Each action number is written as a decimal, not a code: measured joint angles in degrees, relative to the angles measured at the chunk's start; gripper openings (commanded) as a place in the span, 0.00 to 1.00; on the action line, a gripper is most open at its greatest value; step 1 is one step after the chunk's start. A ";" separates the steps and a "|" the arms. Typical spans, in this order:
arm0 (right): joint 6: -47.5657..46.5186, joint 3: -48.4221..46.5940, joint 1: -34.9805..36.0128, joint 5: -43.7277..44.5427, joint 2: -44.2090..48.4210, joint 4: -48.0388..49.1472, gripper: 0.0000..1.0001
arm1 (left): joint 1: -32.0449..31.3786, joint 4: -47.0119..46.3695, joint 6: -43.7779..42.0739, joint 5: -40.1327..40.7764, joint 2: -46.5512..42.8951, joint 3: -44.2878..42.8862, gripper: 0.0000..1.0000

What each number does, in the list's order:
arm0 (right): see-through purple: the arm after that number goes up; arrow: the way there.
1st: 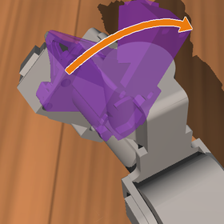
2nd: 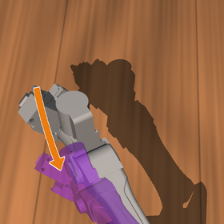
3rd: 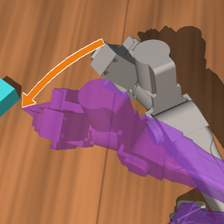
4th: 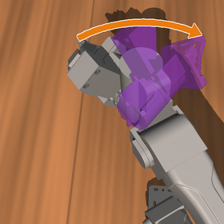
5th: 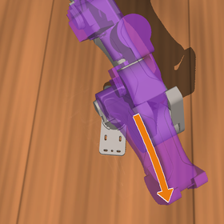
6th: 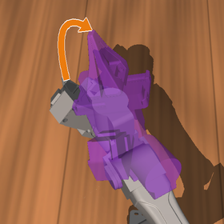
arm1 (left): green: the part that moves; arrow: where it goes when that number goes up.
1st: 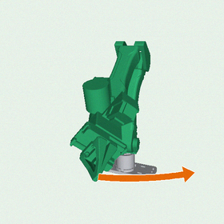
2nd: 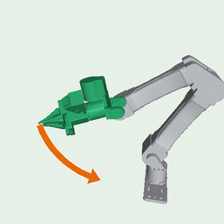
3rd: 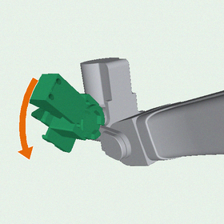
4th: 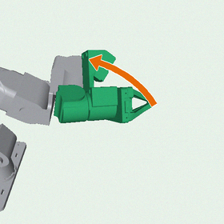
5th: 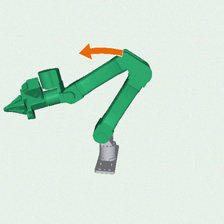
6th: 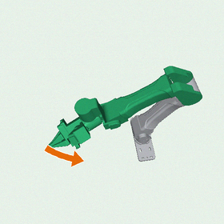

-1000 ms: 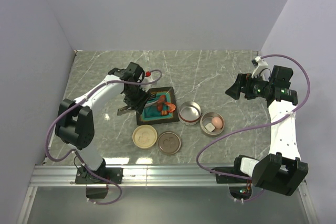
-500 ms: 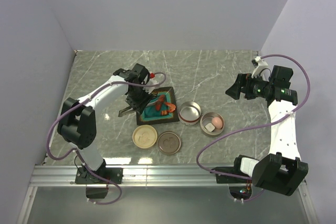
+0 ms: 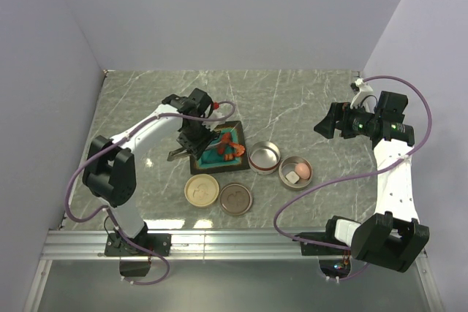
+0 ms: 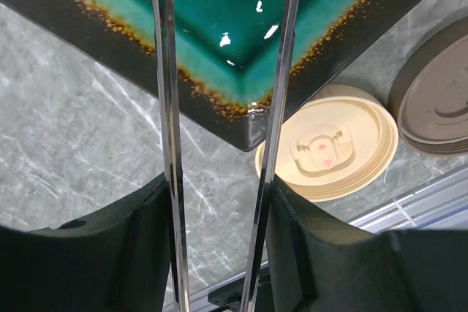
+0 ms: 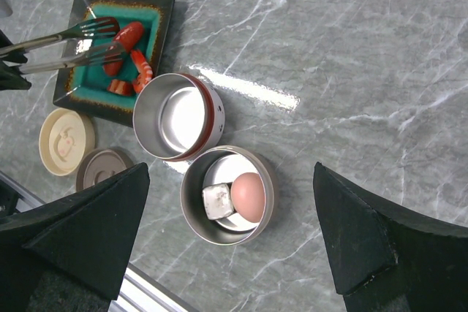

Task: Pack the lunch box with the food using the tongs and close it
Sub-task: Pick up the food using the clamp, then place the food into the lunch box

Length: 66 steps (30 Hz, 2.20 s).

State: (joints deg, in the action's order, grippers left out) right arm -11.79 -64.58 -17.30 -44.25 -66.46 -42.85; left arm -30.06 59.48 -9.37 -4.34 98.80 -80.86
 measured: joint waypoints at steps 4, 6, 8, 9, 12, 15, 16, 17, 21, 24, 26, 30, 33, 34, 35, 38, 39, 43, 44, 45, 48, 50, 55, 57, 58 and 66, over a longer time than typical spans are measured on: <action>-0.02 0.00 0.00 0.02 0.00 0.00 1.00 | -0.09 0.20 0.48 -0.33 0.79 0.00 0.52; -0.02 0.00 0.00 0.00 0.00 0.00 1.00 | -0.09 0.35 0.74 -0.35 0.96 0.00 0.52; 0.00 0.02 0.00 0.00 0.00 0.00 1.00 | -0.09 0.59 1.18 -0.33 1.25 0.00 0.50; 0.00 0.02 0.00 0.00 0.00 0.00 1.00 | -0.09 0.76 1.33 -0.31 1.36 0.00 0.50; 0.00 0.02 0.00 0.00 0.00 0.00 1.00 | -0.13 1.03 1.62 0.07 1.53 0.00 0.44; -0.02 0.02 0.00 0.02 0.00 0.00 1.00 | -0.13 1.16 1.60 1.25 1.66 -0.15 0.42; -0.02 0.02 0.00 0.02 0.00 0.00 1.00 | -0.13 1.09 1.60 1.55 1.68 -0.20 0.42; -0.02 0.02 0.00 0.02 0.00 0.00 1.00 | -0.13 1.16 1.57 2.21 1.73 -0.31 0.42; -0.04 0.02 0.00 0.02 0.00 0.00 1.00 | -0.13 1.22 1.53 3.85 1.77 -0.52 0.42; -0.04 0.02 0.00 0.02 0.00 0.00 1.00 | -0.13 1.22 1.51 4.17 1.77 -0.52 0.43; -0.04 0.04 0.00 0.02 0.00 0.00 1.00 | -0.13 1.22 1.49 4.20 1.77 -0.52 0.44; -0.04 0.04 0.00 0.02 0.00 0.00 1.00 | -0.13 1.22 1.44 4.20 2.05 -0.52 0.42; -0.04 0.04 0.00 0.02 0.00 0.00 1.00 | -0.13 1.25 1.16 4.13 2.21 -0.52 0.33; -0.04 0.04 0.00 0.02 0.00 0.00 1.00 | -0.13 1.20 1.05 4.22 2.19 -0.52 0.31; -0.04 0.04 0.00 0.02 0.00 0.00 1.00 | -0.13 1.16 1.05 4.24 2.19 -0.52 0.24; -0.04 0.04 0.00 0.00 0.00 0.00 1.00 | -0.02 1.22 0.96 4.15 2.19 -0.87 0.13; -0.04 0.04 0.00 0.00 0.00 0.00 1.00 | -0.02 1.27 0.74 3.91 2.16 -1.25 0.11; -0.02 0.04 0.00 -0.26 0.00 0.00 1.00 | 0.02 1.53 0.00 1.73 1.64 -4.55 0.05; 0.00 0.04 0.00 -0.42 0.00 0.02 1.00 | 0.02 1.40 -0.11 0.87 1.36 -5.75 0.05; 0.00 0.04 0.00 -0.50 0.00 0.02 1.00 | -0.02 1.46 -0.26 -0.15 1.01 -6.99 0.04; 0.13 0.04 0.00 -1.05 0.00 0.02 1.00 | -0.42 0.81 -0.57 -3.21 -0.20 -10.25 0.04; 0.22 0.02 0.00 -1.33 0.00 0.00 1.00 | -1.33 0.46 -0.79 -5.29 -0.98 -11.72 0.04; 0.48 -0.07 0.00 -1.84 -0.02 0.00 1.00 | -5.18 -0.52 -1.03 -10.12 -1.38 -12.44 0.03; 0.66 -0.15 0.00 -1.90 -0.07 -0.02 1.00 | -6.71 -0.55 -1.07 -11.50 -1.11 -12.44 0.03; 0.72 -0.33 0.00 -1.92 -0.11 -0.02 1.00 | -7.34 -0.57 -1.07 -11.93 -0.98 -12.44 0.03; 1.68 -1.92 0.00 -1.97 -0.26 0.11 1.00 | -10.86 -1.36 -1.07 -12.92 1.14 -11.63 0.05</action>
State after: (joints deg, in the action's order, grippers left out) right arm -10.11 -66.50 -17.30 -46.22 -66.72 -42.74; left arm -40.93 58.13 -10.44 -17.26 99.94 -92.49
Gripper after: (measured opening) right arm 0.996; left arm 0.367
